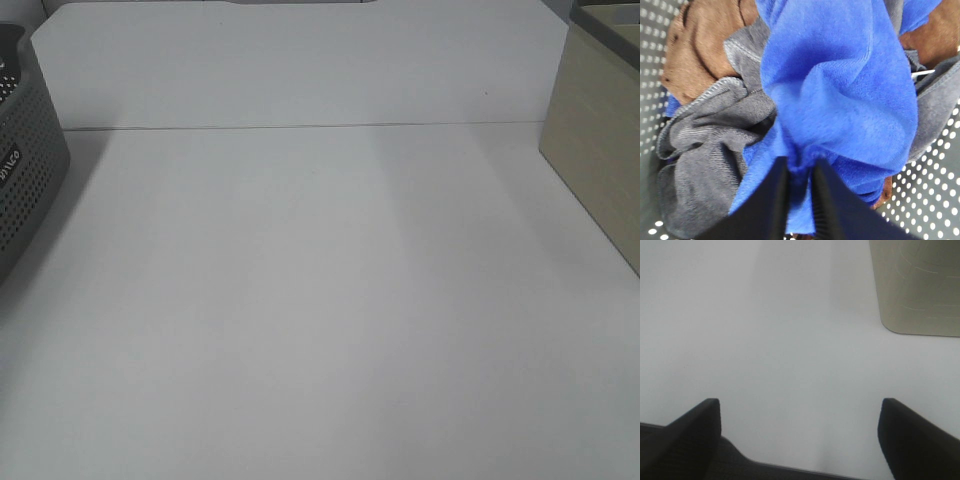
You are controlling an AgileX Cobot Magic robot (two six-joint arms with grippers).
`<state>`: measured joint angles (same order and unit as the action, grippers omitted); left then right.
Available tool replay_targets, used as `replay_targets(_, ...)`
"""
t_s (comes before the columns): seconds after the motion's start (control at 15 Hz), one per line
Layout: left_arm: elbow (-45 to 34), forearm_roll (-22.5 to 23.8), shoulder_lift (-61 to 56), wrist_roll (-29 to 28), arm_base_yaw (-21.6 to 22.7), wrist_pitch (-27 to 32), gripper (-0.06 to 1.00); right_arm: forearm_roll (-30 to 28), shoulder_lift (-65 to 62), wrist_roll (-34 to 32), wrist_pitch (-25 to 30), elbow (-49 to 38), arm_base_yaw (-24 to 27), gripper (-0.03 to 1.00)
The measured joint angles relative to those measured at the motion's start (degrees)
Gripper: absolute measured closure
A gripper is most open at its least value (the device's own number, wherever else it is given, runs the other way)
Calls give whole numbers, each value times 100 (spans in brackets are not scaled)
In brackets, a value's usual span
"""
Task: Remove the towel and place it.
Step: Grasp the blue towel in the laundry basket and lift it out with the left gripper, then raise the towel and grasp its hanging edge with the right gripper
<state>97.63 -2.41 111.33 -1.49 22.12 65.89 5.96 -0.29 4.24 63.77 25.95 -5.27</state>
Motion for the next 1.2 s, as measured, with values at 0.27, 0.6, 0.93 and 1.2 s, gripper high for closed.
replay_targets(0.27, 269, 46, -258, 115, 0, 223, 94, 0, 0, 0, 0, 0, 0, 17)
replay_targets(0.6, 1748, -814, -676, 264, -17, 355, 94, 0, 0, 0, 0, 0, 0, 17)
replay_targets(0.93, 3380, -1375, -699, 430, -699, 367, 94, 0, 0, 0, 0, 0, 0, 17)
replay_targets(1.2, 3971, -1828, -699, 596, -1375, 86, 94, 0, 0, 0, 0, 0, 0, 17)
